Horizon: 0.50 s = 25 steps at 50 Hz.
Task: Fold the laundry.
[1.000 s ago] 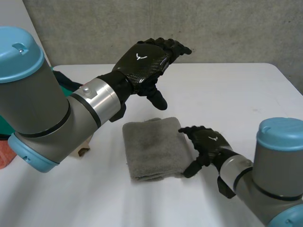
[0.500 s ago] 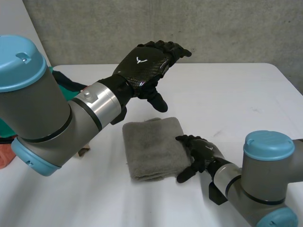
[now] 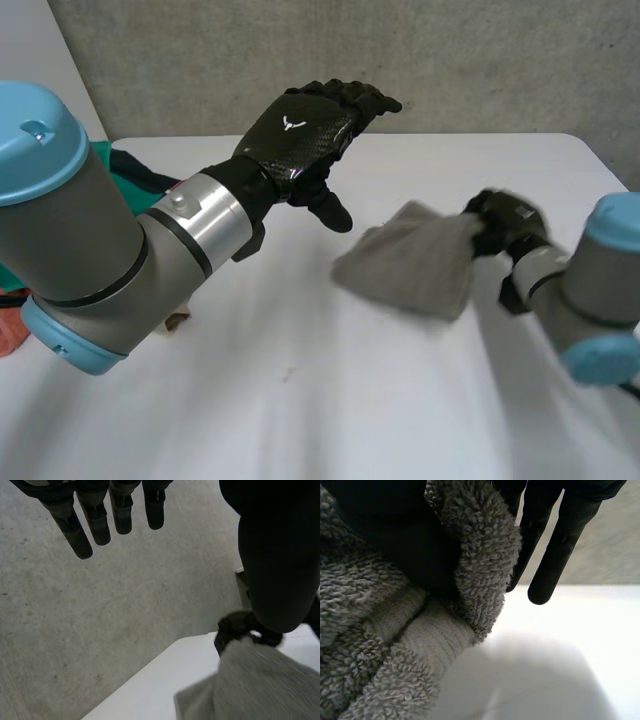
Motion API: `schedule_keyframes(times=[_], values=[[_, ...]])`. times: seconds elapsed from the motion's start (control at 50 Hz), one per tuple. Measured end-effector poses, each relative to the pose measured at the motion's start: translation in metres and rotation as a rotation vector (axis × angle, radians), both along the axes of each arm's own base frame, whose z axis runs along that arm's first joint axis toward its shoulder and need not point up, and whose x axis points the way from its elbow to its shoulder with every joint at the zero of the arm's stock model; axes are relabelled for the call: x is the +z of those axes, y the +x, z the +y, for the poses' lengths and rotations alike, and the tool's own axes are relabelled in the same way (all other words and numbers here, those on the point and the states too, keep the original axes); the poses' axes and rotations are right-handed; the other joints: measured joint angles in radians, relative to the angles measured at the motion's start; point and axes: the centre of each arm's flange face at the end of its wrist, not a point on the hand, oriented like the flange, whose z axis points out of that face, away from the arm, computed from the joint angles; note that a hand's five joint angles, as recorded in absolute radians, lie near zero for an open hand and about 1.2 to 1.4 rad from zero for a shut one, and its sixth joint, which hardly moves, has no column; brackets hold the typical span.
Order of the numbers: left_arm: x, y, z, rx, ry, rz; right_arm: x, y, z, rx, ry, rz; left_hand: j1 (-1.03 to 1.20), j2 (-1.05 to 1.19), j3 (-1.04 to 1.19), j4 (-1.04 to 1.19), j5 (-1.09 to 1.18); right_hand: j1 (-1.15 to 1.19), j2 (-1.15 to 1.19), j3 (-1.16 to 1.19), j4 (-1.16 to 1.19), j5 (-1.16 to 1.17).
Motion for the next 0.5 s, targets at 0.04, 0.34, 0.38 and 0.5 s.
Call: schedule_keyframes(times=[0.04, 0.34, 0.38, 0.5], values=[[0.002, 0.0, 0.0, -0.001, -0.006, 0.006, 0.003, -0.013, -0.021, -0.042, -0.016, -0.005, 0.0, 0.0, 0.0, 0.0, 0.0, 0.0, 0.0, 0.0, 0.0, 0.0], [0.014, -0.005, 0.006, -0.023, -0.003, 0.05, -0.016, -0.165, -0.166, -0.575, -0.064, -0.047, 0.0, 0.0, 0.0, 0.0, 0.0, 0.0, 0.0, 0.0, 0.002, 0.0], [0.014, -0.005, 0.006, -0.025, -0.002, 0.049, -0.02, -0.179, -0.173, -0.616, -0.07, -0.06, 0.0, 0.0, 0.0, 0.0, 0.0, 0.0, 0.0, 0.0, 0.002, 0.001], [0.012, -0.006, 0.008, -0.03, 0.002, 0.044, -0.035, -0.208, -0.185, -0.684, -0.082, -0.08, 0.0, 0.0, 0.0, 0.0, 0.0, 0.0, 0.0, 0.0, 0.002, 0.001]])
